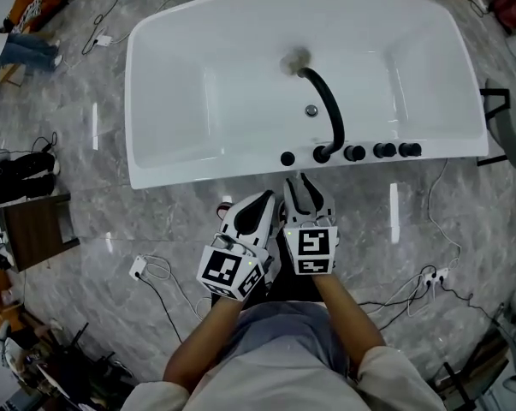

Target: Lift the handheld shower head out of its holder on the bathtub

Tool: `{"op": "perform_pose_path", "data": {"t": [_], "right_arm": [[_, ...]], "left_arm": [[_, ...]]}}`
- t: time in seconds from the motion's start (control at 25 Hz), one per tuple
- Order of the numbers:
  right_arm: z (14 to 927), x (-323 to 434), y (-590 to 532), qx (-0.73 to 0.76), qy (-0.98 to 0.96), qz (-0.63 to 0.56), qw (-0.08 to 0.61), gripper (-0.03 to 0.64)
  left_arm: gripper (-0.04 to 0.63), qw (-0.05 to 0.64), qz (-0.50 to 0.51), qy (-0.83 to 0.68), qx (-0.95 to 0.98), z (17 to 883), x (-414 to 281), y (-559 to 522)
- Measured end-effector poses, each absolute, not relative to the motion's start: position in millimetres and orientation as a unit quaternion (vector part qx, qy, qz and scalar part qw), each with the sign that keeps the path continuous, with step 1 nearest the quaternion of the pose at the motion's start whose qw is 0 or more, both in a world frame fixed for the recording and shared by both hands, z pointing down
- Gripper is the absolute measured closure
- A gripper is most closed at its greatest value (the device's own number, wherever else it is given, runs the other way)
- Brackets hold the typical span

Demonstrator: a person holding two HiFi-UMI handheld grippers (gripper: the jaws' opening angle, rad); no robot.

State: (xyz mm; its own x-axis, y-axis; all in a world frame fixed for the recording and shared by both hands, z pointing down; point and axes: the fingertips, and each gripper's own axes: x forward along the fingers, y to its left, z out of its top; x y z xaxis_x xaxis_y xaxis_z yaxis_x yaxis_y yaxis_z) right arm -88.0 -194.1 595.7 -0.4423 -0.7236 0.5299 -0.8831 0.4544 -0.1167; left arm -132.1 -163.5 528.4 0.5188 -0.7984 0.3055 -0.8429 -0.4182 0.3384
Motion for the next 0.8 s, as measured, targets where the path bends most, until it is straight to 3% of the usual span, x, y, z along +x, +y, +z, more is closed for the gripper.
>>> {"op": "perform_pose_path", "data": {"t": [0.8], "right_arm": [[726.4,-108.0,-226.5,0.493,-0.787,0.197,0.314,0.447]], "left_arm": [[0.591,0.284,0.049,-0.494,0.820,583.5,-161.5,-159.5]]}}
